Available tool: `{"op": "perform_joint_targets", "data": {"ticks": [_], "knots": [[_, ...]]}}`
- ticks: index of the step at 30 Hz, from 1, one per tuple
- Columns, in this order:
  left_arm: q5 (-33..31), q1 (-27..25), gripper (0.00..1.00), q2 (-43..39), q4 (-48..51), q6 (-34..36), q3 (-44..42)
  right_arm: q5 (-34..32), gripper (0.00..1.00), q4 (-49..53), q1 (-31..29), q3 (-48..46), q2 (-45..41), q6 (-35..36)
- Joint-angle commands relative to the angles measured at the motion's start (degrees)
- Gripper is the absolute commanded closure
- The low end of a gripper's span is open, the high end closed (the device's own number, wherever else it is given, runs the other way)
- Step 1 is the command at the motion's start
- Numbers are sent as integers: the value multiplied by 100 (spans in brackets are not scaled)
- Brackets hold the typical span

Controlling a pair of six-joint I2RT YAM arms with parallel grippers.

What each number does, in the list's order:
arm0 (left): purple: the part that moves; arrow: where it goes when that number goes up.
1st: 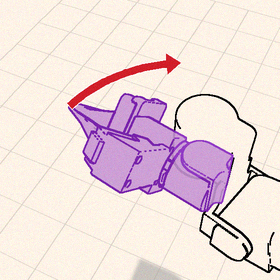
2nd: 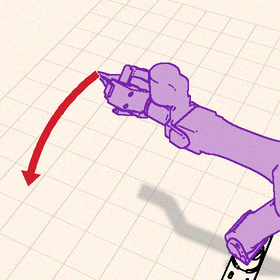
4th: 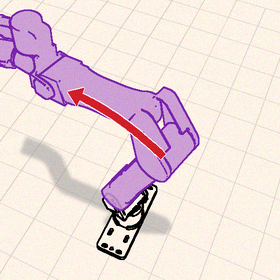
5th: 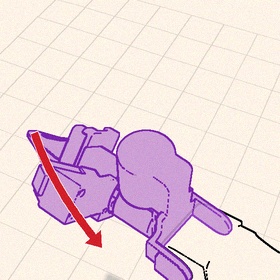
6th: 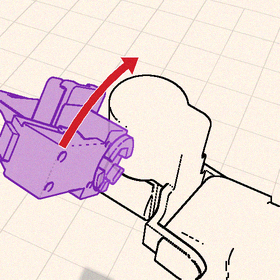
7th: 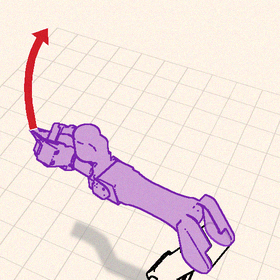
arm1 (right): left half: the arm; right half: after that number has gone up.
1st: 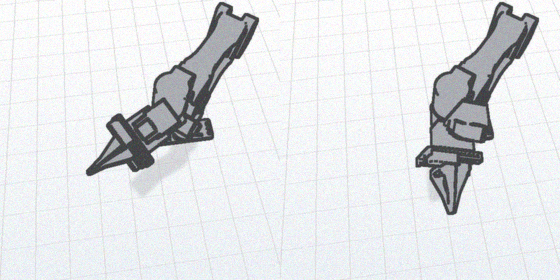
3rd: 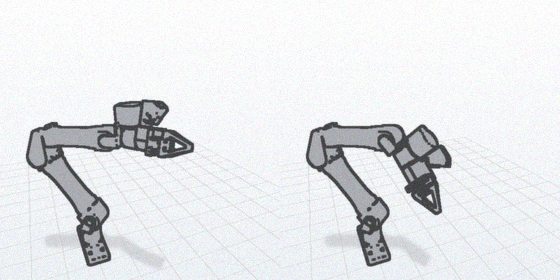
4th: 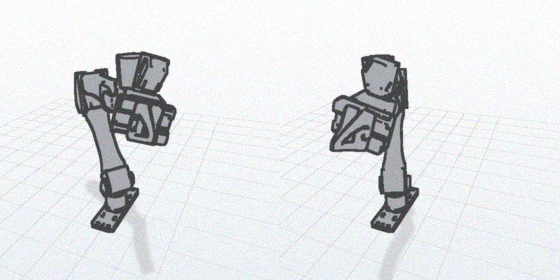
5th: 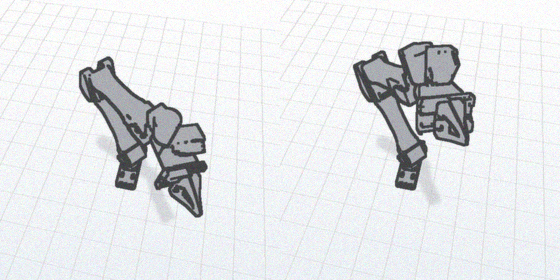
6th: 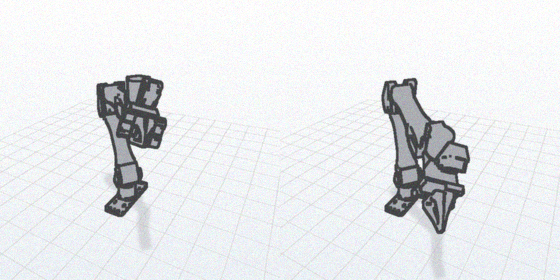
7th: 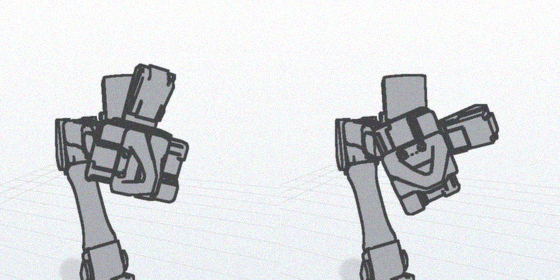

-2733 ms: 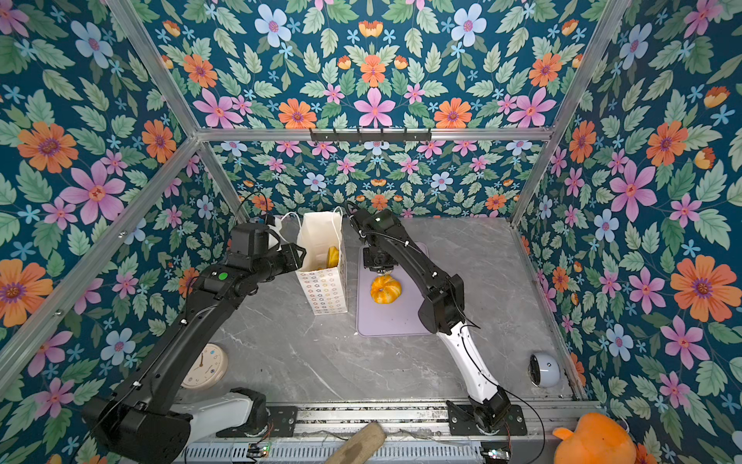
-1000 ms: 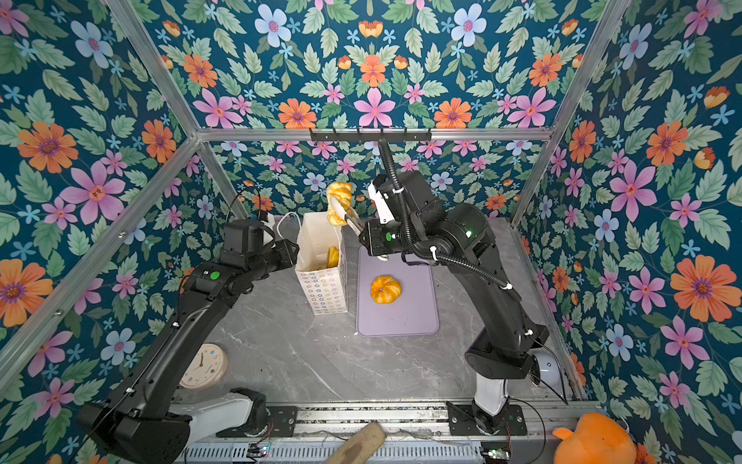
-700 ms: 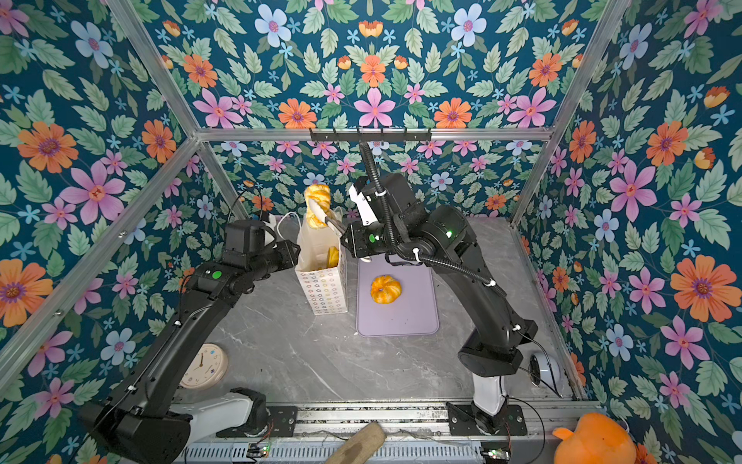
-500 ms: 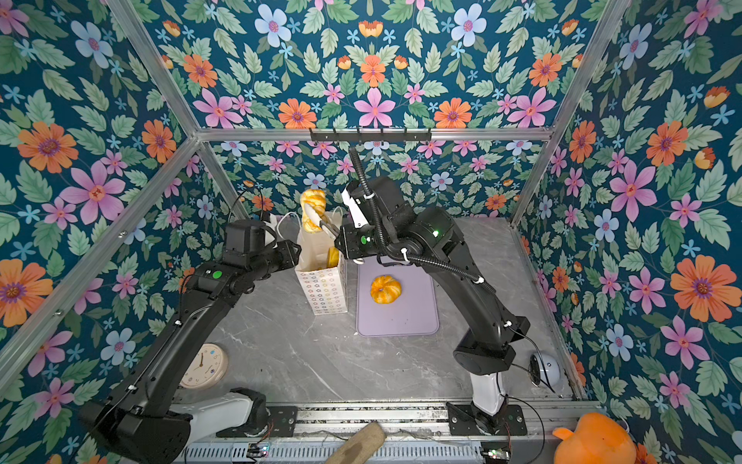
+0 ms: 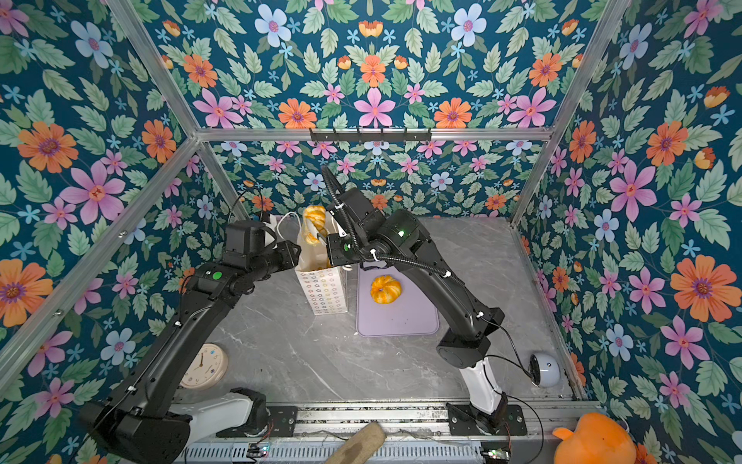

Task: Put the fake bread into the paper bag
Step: 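Lift the braided roll with the tongs and carry it over the bag, then lower the braided roll in the tongs into the bag and open them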

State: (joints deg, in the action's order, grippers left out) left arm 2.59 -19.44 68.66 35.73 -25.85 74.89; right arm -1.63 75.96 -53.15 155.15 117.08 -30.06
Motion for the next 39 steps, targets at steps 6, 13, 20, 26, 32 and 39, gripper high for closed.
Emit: {"op": "perform_joint_targets", "data": {"ticks": [6,13,20,26,32,39], "knots": [[-30,6,58,-28,-152,-61,-88,-449,76,160,-29,31,203,-149],[-28,10,58,-72,-184,-83,-154,-446,76,274,-38,26,368,-193],[-2,4,58,-62,-198,-87,-181,-383,76,183,-47,-7,548,-186],[-114,10,58,-81,-162,-70,-190,-373,76,121,-47,54,693,-158],[-115,9,58,-81,-178,-64,-209,-373,76,55,-44,50,779,-104],[-79,3,59,-46,-206,-70,-212,-334,76,-48,-42,63,863,-62]]}}
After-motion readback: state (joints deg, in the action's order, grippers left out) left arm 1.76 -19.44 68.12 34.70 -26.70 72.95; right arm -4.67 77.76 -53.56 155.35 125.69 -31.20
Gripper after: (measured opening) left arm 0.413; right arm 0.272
